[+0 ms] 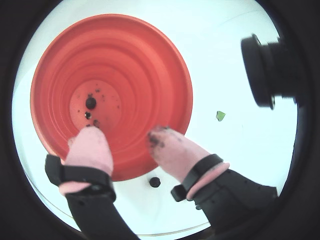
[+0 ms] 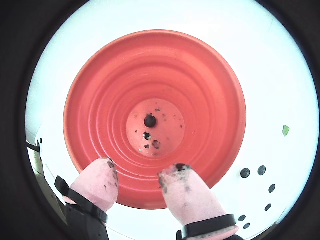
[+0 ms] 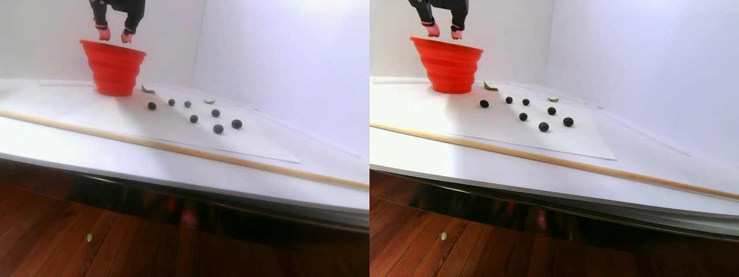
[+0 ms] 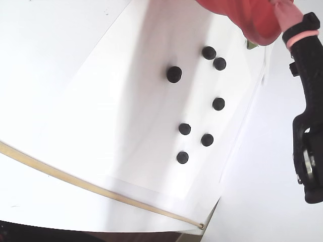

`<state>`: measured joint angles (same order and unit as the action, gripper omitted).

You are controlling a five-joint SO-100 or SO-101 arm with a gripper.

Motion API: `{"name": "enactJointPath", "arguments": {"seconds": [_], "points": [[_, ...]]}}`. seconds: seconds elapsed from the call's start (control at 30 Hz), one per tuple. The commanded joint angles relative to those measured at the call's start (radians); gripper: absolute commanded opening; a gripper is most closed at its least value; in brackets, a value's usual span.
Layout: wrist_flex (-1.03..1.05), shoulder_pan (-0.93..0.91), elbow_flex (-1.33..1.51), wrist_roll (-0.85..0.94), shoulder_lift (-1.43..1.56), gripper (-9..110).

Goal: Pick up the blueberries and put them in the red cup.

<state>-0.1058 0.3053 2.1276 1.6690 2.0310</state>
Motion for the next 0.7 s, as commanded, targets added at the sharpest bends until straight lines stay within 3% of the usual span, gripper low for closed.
{"name": "enactJointPath", "arguments": {"seconds": [0.0, 0.67], "points": [[0.014, -0.023, -0.067, -0.008, 0.141, 16], [0.130, -0.106, 0.012, -0.014, 0.268, 16]]}}
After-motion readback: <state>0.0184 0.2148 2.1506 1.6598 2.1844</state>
